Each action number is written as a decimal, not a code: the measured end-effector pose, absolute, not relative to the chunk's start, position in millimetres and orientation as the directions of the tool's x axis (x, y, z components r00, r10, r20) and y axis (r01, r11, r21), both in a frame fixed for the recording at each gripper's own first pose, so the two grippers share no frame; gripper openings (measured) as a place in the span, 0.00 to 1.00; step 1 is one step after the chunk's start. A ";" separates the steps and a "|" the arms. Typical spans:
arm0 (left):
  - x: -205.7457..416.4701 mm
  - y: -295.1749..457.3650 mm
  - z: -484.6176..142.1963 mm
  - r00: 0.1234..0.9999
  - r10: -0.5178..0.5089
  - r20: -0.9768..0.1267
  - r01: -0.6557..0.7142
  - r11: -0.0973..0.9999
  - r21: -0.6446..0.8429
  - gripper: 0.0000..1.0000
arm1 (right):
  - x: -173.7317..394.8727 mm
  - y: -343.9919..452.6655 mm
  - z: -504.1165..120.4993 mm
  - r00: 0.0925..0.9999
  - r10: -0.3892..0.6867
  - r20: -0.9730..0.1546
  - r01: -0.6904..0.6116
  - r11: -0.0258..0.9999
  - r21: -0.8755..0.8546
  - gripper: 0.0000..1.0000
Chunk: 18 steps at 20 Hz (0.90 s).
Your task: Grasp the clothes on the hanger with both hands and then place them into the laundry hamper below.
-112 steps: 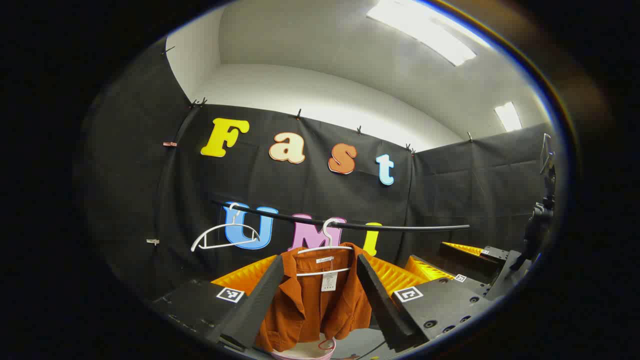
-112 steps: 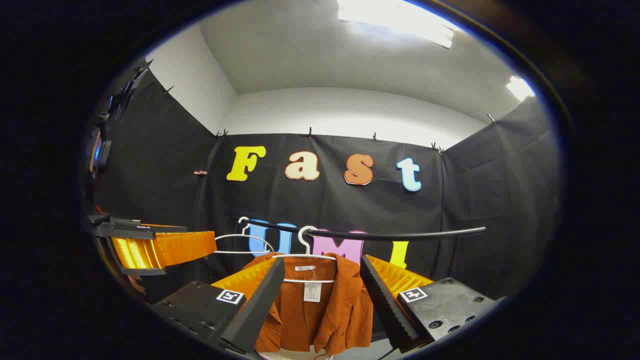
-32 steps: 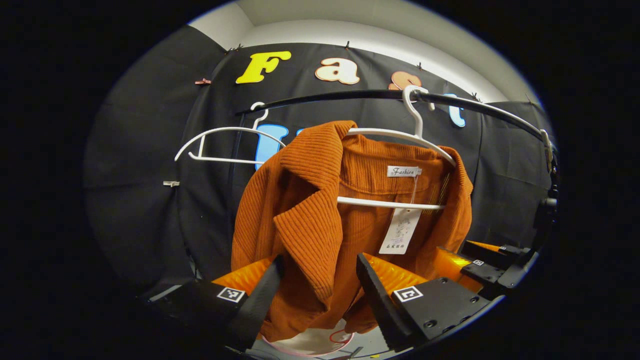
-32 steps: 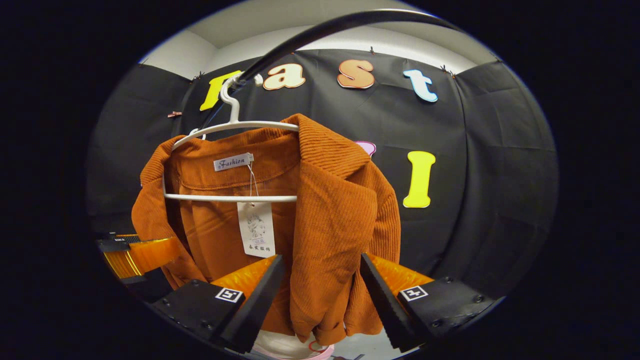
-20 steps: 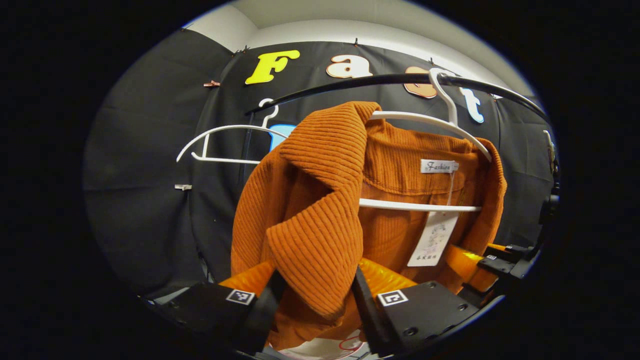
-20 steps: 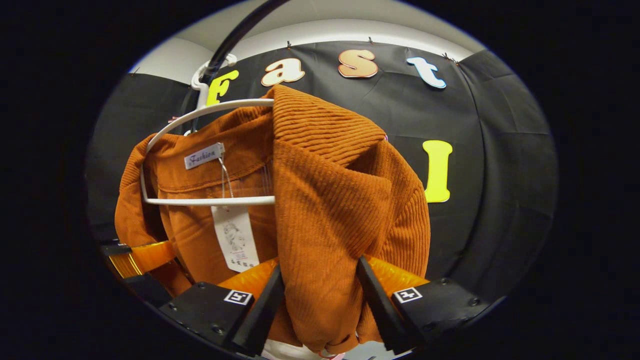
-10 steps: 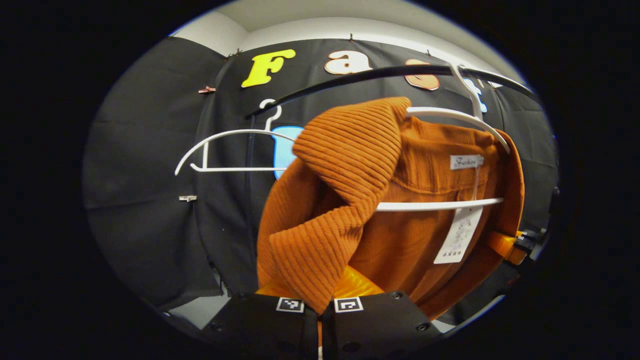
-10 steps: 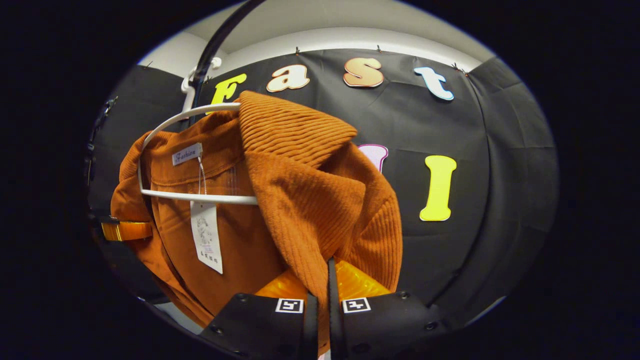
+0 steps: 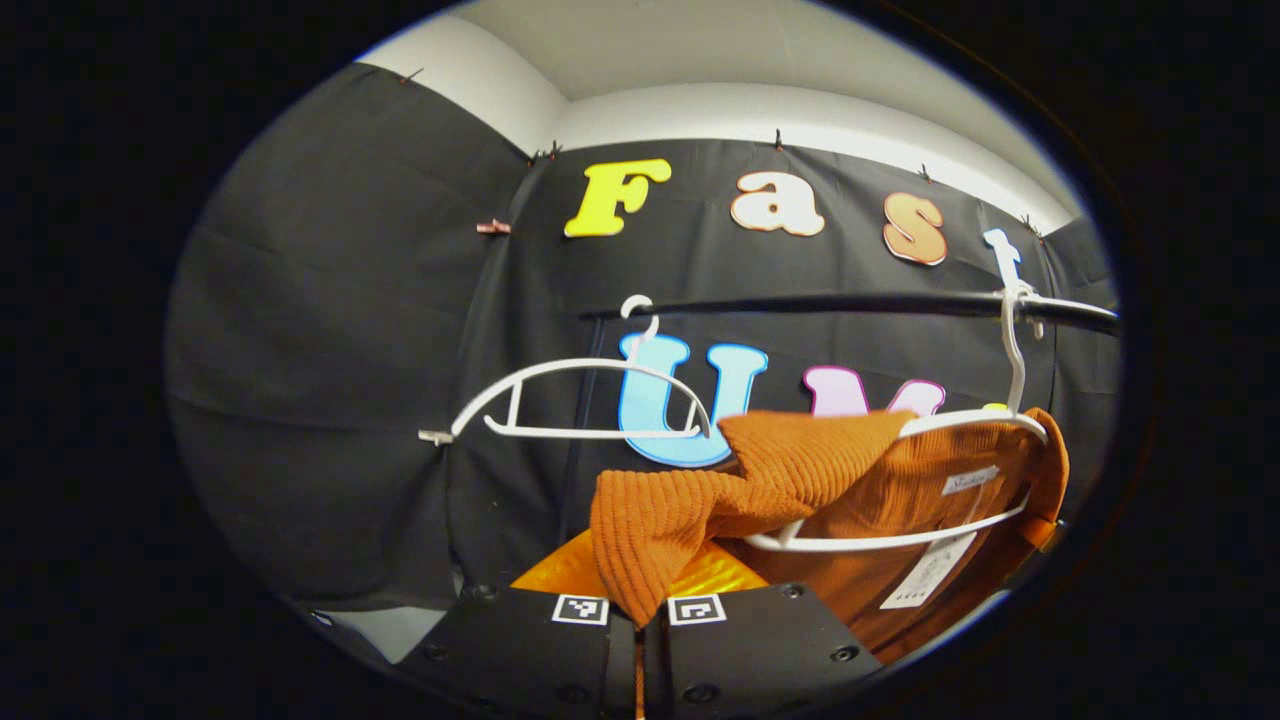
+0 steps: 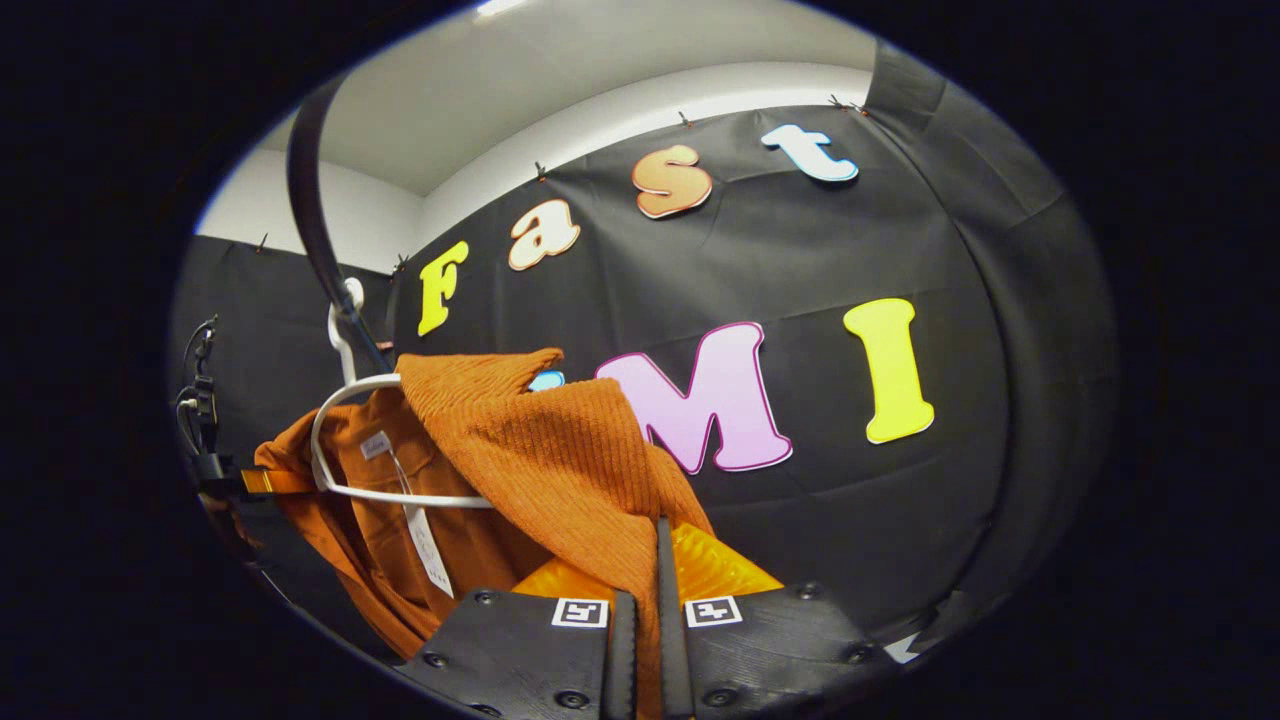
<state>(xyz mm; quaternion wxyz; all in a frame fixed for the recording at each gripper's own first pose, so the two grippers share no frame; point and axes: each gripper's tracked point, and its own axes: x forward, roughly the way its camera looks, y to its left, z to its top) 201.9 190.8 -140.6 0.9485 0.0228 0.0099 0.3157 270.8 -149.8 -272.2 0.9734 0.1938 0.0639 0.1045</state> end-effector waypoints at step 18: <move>209.6 223.5 -257.0 0.813 0.509 -0.284 -0.500 0.859 0.109 0.09 | 274.7 -145.6 -337.6 0.952 0.191 -0.239 -0.111 0.944 0.311 0.14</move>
